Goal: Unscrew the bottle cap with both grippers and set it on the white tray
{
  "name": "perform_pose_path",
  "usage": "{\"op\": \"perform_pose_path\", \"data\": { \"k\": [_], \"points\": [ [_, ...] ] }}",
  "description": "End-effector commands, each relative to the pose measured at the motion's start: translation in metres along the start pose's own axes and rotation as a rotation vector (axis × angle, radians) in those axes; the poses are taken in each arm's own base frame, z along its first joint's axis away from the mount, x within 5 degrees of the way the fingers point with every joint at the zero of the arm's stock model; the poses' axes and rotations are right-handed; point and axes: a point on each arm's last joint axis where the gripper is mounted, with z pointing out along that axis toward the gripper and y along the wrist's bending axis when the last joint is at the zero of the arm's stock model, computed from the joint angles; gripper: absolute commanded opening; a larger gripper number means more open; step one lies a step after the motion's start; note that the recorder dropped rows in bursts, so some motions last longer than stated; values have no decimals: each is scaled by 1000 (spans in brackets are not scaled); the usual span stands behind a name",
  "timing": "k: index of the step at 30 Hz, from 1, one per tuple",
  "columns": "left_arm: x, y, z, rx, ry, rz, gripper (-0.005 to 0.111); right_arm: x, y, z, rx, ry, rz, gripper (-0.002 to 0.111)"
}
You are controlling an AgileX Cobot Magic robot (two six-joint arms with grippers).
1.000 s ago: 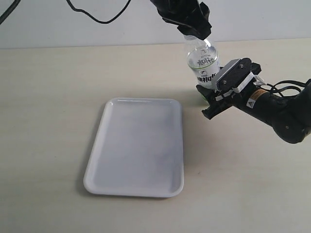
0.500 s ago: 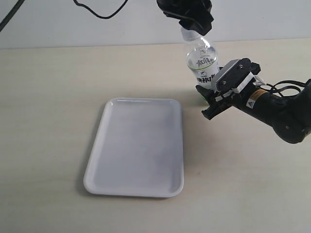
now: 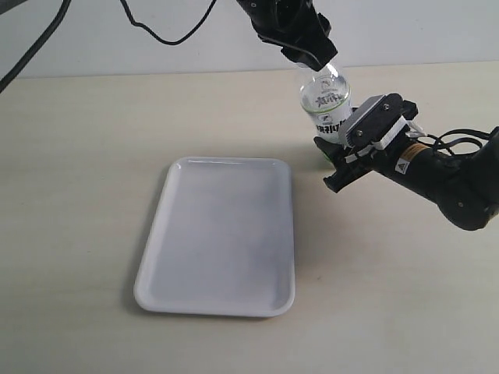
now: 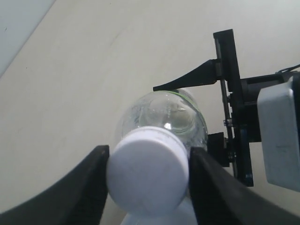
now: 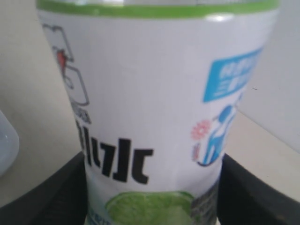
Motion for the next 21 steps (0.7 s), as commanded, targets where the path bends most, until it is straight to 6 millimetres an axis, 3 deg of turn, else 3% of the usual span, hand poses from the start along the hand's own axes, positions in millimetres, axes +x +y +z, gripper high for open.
{"op": "perform_pose_path", "data": {
  "k": [1, 4, 7, 13, 15, 21],
  "points": [
    [-2, 1, -4, -8, -7, -4, 30, 1, 1, 0, -15, 10, -15, 0],
    [-2, 1, -4, -8, -7, -4, 24, 1, 1, 0, -15, 10, -15, 0],
    [-2, 1, -4, -8, -7, -4, 26, 1, 1, 0, -15, 10, -15, 0],
    [-2, 1, -4, -3, -10, -7, 63, 1, 1, 0, -15, 10, -15, 0],
    [-2, 1, -4, -2, -8, -7, 62, 1, 1, 0, -15, 10, -15, 0],
    [-1, -1, -6, 10, 7, -13, 42, 1, 1, 0, -18, 15, -53, 0]
  ]
}}
